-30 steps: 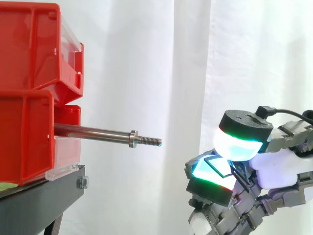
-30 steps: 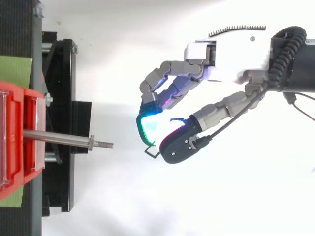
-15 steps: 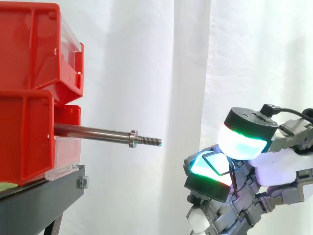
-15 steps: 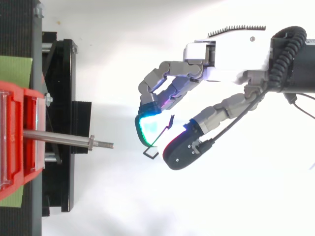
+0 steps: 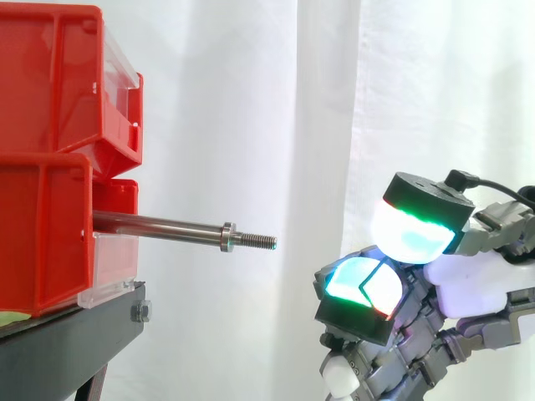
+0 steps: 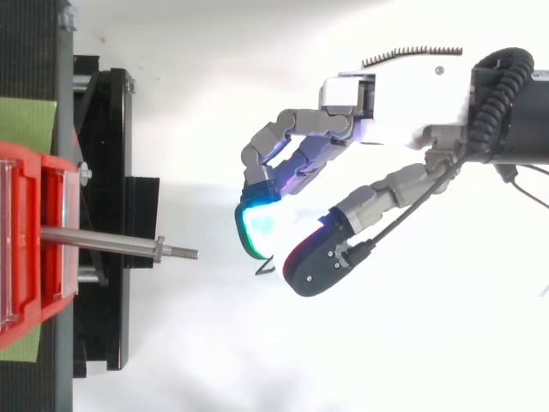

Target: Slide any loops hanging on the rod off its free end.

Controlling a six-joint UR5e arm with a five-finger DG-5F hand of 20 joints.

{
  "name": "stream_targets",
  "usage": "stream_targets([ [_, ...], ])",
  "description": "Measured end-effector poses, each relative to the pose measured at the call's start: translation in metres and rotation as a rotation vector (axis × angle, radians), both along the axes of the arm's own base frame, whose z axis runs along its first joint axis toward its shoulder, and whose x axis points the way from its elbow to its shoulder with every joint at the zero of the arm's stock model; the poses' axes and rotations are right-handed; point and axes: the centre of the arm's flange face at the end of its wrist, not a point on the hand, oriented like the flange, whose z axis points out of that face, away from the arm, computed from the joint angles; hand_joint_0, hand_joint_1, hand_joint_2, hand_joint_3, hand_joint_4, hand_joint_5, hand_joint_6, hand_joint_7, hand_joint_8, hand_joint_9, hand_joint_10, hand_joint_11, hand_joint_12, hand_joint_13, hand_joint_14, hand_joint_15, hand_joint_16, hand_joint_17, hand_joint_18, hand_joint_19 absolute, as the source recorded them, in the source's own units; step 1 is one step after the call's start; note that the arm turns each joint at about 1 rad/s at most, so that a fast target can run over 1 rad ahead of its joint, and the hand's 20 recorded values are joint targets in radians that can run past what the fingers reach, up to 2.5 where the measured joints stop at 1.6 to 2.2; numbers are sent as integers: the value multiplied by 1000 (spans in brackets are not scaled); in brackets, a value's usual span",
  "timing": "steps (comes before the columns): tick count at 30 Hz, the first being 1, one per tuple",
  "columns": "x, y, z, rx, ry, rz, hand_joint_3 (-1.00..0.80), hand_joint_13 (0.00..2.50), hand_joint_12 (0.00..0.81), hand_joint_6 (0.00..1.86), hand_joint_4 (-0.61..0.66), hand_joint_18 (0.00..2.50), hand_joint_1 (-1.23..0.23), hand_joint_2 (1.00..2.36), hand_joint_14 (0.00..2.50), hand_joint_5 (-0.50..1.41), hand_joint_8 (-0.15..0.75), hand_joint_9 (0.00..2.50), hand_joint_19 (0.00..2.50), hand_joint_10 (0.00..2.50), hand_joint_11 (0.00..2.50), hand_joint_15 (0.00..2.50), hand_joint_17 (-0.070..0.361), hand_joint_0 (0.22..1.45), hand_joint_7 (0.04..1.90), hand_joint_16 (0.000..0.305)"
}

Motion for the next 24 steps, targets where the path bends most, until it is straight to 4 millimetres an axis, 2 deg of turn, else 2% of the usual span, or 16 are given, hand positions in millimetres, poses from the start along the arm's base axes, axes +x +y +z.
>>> stream_targets([
  [4, 0, 0, 0, 0, 0, 0, -371, 680, 343, 860, 110, 787, -755, 1011, 0, -153, 336, 786, 129, 7, 196, 0, 113, 614, 1133, 50],
  [10, 0, 0, 0, 0, 0, 0, -293, 679, 339, 878, 93, 785, -765, 1016, 0, -151, 341, 792, 127, 7, 196, 0, 112, 614, 1147, 50],
  [17, 0, 0, 0, 1, 3, 0, -150, 677, 339, 909, 12, 781, -765, 1024, 0, -146, 340, 793, 131, 7, 204, 0, 112, 601, 1163, 50],
  [24, -3, 0, -2, 15, 28, -3, -108, 675, 339, 912, -31, 775, -763, 1025, 0, -139, 336, 806, 128, 7, 196, 0, 113, 593, 1165, 50],
])
